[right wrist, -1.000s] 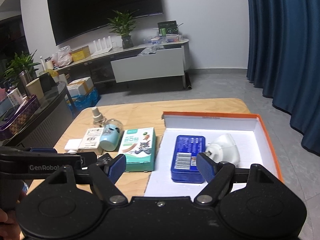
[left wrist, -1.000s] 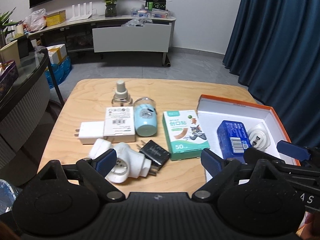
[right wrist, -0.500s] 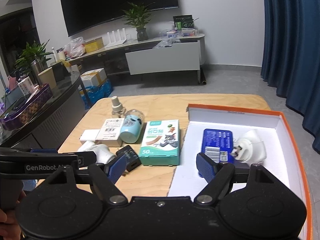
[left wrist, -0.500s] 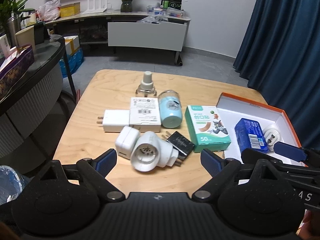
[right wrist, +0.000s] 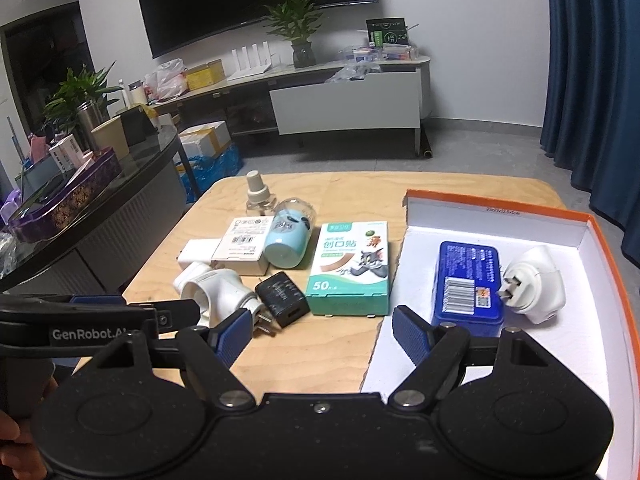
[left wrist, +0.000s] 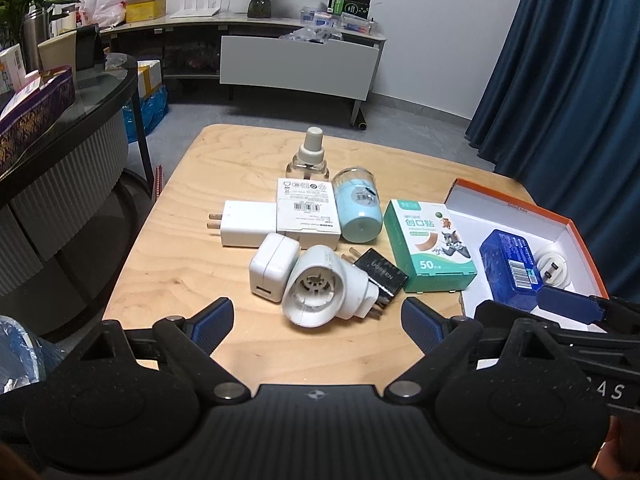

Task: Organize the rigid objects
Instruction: 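Withdraw both grippers from the box back toward the remaining items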

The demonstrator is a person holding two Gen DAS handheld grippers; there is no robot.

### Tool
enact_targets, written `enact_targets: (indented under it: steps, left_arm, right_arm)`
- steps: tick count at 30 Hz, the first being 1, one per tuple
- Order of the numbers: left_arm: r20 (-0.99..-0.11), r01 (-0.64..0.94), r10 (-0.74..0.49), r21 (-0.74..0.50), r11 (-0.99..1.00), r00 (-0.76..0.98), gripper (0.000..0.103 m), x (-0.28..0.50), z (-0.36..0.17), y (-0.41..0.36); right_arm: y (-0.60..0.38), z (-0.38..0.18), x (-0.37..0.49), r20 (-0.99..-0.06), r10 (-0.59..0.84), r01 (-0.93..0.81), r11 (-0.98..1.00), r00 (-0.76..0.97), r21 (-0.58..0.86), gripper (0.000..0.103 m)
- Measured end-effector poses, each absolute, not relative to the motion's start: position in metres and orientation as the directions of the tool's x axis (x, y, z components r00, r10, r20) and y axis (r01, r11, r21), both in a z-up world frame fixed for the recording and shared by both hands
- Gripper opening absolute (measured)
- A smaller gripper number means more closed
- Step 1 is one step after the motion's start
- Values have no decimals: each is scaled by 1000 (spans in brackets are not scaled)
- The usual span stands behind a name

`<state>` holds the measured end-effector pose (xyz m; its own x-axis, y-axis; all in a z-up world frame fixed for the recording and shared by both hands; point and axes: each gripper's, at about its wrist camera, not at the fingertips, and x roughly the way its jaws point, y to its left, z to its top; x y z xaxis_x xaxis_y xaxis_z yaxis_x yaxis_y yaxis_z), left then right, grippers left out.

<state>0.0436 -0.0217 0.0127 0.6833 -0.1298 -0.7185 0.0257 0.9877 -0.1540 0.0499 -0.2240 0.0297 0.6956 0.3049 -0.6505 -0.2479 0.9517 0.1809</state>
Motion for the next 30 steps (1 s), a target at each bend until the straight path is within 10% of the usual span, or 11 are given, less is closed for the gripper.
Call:
enact_targets:
  steps: [30]
  left_arm:
    - [-739, 33, -140, -157, 987, 659, 97, 84, -35, -26]
  right_arm:
    - [-241, 14, 56, -667, 298, -209, 954, 683, 213, 91]
